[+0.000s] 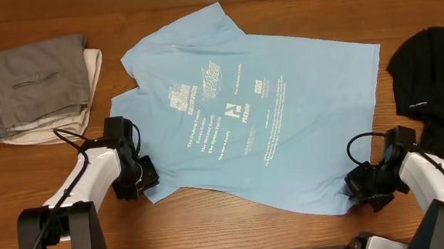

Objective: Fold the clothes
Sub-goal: 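Grasp the lower-left hem corner with the left gripper, then lift both hem corners and fold them upward toward the collar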

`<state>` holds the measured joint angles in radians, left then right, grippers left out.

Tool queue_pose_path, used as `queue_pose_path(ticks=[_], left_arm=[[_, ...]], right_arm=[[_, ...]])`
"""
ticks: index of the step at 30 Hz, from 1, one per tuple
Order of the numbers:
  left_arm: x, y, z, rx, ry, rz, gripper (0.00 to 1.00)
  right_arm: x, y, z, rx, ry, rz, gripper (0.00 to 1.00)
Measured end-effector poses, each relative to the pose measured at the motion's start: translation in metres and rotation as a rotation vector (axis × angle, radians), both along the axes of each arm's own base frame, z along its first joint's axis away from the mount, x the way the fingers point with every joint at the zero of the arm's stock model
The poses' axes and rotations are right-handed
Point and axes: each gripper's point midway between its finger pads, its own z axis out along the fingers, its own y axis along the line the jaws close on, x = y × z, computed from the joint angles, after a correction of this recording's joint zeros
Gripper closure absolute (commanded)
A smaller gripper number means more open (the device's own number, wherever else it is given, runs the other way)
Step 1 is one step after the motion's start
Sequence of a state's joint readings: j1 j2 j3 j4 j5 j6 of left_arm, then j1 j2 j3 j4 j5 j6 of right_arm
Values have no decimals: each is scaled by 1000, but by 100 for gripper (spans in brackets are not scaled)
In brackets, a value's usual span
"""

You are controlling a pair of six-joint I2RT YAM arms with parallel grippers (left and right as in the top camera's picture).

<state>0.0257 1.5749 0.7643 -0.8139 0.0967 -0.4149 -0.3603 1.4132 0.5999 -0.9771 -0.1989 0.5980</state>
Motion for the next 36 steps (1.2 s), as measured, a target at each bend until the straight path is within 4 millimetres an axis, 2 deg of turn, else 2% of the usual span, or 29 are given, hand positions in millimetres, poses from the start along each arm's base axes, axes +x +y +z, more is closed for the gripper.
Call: queue_pose_path(ticks=[2,4,9,16,18,25,30,36], left_arm=[[0,1,0,7,0,-3,80],[-1,3,0,15,2,-2,96],[-3,3,0,17,10,-4,96],[-21,1,9,3,103,-3,96],[-17,0,19,0,110,2,96],[-2,0,47,4,103,42,96],[-7,0,64,8,81,92,96],[-9,-1,103,2,-81,114,96]], right_arm=[[0,0,0,0,0,0,95],[0,0,0,0,0,0,95],[0,0,0,0,0,0,96],[-1,0,3,3,10,0,96],[2,-1,11,7,20,-1,96],[35,-13,54,-15,-37,-3,96],[41,-16,87,-15,-29,-2,96],[36,-16,101,-27,-23,-1,96]])
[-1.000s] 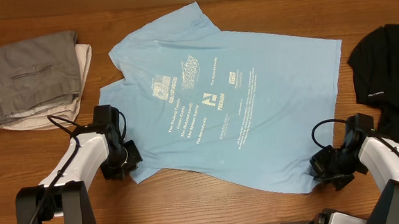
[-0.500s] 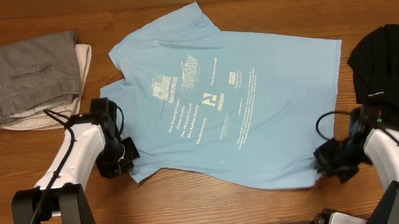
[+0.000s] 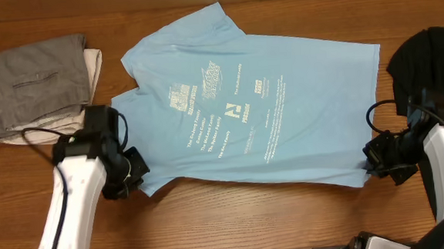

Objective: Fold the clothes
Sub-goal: 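Lift both hem corners and fold them upward toward the collar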

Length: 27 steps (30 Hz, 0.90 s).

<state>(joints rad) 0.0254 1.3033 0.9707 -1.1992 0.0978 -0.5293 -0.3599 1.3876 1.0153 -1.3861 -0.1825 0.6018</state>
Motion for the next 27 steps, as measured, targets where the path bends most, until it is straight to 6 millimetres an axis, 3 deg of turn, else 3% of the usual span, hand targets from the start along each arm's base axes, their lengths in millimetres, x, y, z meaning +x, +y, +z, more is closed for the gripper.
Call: queue_pose_path(ticks=[6,15,22,27], left_arm=[[-21,-1,21,0,-36,15,96],[-40,-1,30,0,-25,19,96],[-10,0,34,2,-140,22,96],[34,2,42,8,-243,18,96]], right_arm=[[-13,-1,6,-20,30,4,96],[-19,-2,11,-45,24,10,96],[4,-11,9,-82,-71,6,96],[24,-18,7,-107,-138,2,96]])
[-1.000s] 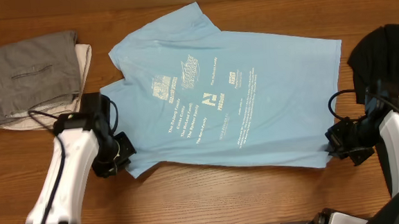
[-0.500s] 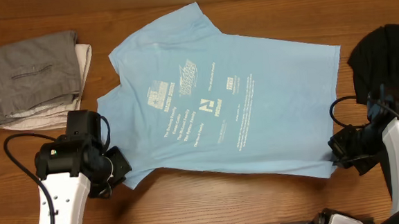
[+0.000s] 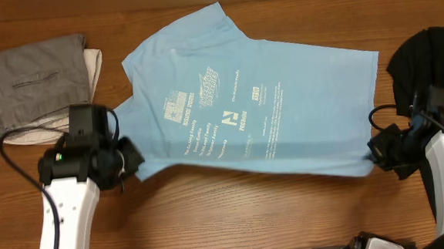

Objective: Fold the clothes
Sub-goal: 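Lift both hem corners and fold them upward toward the collar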

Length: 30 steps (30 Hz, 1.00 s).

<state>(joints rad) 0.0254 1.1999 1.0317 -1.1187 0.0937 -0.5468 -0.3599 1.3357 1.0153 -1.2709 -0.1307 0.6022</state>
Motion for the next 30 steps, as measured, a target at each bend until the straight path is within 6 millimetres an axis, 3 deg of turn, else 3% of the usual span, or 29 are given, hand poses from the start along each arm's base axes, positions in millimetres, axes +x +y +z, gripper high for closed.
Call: queue_pose_path(ticks=[5,14,17,23,30], left_arm=[[43,-13,-5,10,-15,-70,96],[119,-69,-1,115,-48,-289,96],[136,-78,-4,160,-59,-310,96],[160,-71,-22,220,-78,-284,96],[183,-68,-18,253,-163,-256,96]], right_arm=[[26,-8,-10,-8,-59,1,96],[67,-20,-18,-38,-175,-4,96],[78,-24,-17,-50,-215,-5,96],[91,-29,-21,-59,-250,-16,96],[106,-35,-28,-69,-279,-20,96]])
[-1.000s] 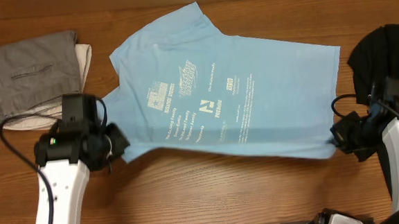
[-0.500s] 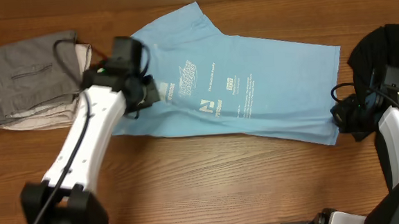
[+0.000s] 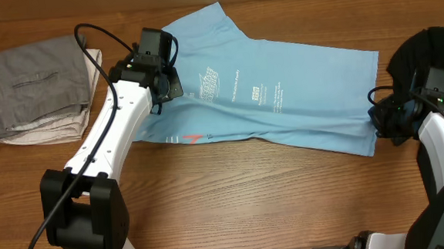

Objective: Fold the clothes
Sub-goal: 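Lift both hem corners and fold them upward toward the collar, then lay the folded hem down near the collar with both grippers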

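Observation:
A light blue T-shirt [image 3: 306, 108] with white print lies across the table, its near part doubled back over the printed front so a folded edge runs along the near side. My left gripper [image 3: 166, 88] is shut on the shirt's left hem corner, held over the shirt's upper left near the sleeve. At the shirt's right near corner, my right gripper [image 3: 378, 121] is shut on the cloth. A small red mark [image 3: 194, 137] shows on the turned-over part.
A folded stack of grey and beige clothes [image 3: 34, 86] lies at the far left. A black garment [image 3: 434, 53] is heaped at the right edge. Bare wooden table [image 3: 250, 200] fills the near side.
My left gripper has gone from the shirt's near-left edge up and right to its upper left, taking the hem over the print. The right gripper has shifted slightly farther away with its corner.
Both grippers were at the near corners of the flat shirt. At each later moment they stood farther back, the near hem lifted and drawn with them. Now the left corner is carried over the print and the shirt is partly doubled.

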`<state>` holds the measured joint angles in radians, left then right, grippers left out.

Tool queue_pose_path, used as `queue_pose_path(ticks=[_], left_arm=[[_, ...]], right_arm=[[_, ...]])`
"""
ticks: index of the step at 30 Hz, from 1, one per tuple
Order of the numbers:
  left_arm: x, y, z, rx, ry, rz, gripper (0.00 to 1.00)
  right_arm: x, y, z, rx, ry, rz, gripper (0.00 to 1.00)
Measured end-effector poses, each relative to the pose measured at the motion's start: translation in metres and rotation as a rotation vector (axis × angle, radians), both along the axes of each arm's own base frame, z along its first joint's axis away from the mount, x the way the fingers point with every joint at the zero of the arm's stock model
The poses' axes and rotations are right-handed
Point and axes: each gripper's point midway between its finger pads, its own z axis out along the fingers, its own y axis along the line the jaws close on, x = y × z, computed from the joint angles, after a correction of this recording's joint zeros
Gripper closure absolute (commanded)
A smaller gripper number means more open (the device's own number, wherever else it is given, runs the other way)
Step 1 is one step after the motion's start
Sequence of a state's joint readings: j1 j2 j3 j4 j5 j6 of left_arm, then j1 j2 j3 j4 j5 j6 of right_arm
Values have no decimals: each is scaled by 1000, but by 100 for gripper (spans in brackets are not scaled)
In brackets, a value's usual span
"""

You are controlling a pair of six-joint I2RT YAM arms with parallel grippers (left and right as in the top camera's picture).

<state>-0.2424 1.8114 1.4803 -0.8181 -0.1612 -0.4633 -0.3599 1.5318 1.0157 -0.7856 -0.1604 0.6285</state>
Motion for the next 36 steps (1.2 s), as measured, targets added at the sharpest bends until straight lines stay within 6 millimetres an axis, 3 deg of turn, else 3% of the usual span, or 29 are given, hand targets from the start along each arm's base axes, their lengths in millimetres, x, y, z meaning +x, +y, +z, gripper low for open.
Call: queue_pose_path(ticks=[14,24,29,36], left_arm=[[12,13,5,68,-55,38,96],[22,17,-29,117,-16,53,96],[33,17,-34,121,-48,60,96],[46,15,-40,118,-83,66,96]], right_arm=[[18,-6,-3,-19,-54,1,96],[37,8,0,-34,-110,56,96],[44,14,-17,-72,-77,83,96],[56,8,-46,-122,-47,81,96]])
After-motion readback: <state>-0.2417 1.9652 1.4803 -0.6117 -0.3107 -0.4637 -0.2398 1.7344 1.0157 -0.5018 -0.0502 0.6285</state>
